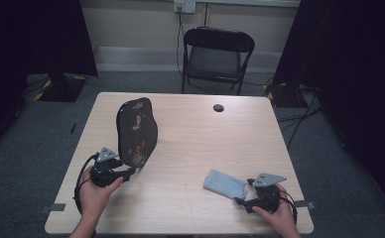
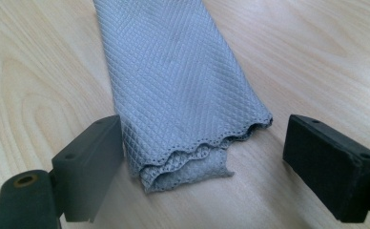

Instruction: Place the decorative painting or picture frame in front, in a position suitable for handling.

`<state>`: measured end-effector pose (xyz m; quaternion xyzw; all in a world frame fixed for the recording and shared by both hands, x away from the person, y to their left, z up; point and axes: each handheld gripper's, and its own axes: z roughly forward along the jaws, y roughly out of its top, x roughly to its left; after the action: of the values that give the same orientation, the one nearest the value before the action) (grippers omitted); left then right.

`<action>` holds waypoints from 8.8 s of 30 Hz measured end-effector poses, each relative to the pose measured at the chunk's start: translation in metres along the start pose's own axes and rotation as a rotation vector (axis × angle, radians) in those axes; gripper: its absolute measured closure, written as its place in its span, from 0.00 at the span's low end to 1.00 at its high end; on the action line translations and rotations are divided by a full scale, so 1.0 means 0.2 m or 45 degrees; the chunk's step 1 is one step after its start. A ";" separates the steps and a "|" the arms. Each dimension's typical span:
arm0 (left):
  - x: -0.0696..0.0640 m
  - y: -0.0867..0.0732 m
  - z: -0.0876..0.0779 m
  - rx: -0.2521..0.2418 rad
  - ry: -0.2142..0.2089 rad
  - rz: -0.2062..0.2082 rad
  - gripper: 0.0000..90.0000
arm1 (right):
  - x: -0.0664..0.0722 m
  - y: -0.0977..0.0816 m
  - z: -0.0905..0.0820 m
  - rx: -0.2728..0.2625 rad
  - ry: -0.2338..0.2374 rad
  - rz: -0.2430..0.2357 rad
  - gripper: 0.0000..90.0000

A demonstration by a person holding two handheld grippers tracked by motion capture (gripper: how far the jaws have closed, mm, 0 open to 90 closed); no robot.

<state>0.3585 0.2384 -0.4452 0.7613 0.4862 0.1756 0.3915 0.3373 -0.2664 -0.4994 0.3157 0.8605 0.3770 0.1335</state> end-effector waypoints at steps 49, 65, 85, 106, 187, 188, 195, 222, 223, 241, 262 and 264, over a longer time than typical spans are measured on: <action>0.05 0.62 -0.14 0.044 0.029 -0.089 0.84 | 0.00 0.00 0.00 0.001 0.002 0.001 0.14; -0.01 0.64 -0.14 0.034 0.058 -0.117 0.90 | 0.00 0.00 0.00 0.000 0.002 0.001 0.14; -0.31 0.61 -0.18 0.037 -0.132 -0.006 0.90 | 0.00 0.00 0.00 0.001 0.003 0.001 0.14; -0.34 0.49 -0.20 0.046 -0.194 0.073 0.90 | 0.00 0.00 0.00 0.002 -0.001 0.002 0.14; -0.25 0.08 -0.16 0.110 -0.297 0.003 0.62 | 0.04 0.22 0.05 0.117 0.018 -0.029 0.42; -0.25 0.08 -0.16 0.111 -0.298 0.009 0.62 | 0.05 0.22 0.05 0.120 0.018 -0.027 0.42; -0.27 0.08 -0.15 0.112 -0.308 0.016 0.61 | 0.05 0.19 0.08 0.134 0.028 0.039 0.46; -0.27 0.08 -0.13 0.102 -0.293 0.018 0.57 | 0.08 0.21 0.07 0.157 -0.021 0.258 0.91; -0.27 0.08 -0.13 0.115 -0.294 0.023 0.57 | 0.08 0.21 0.07 0.157 -0.028 0.263 0.91; -0.28 0.10 -0.12 0.105 -0.257 0.031 0.77 | 0.13 0.32 0.05 0.155 -0.002 0.237 0.91; -0.31 0.11 -0.13 0.143 -0.240 0.050 0.87 | 0.14 0.29 0.08 0.139 0.018 0.227 0.71; -0.31 0.11 -0.13 0.144 -0.246 0.055 0.87 | 0.14 0.29 0.08 0.143 0.010 0.212 0.68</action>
<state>0.3268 0.1895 -0.4046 0.8057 0.4389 0.0822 0.3892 0.3484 -0.2098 -0.4669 0.3916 0.8515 0.3392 0.0805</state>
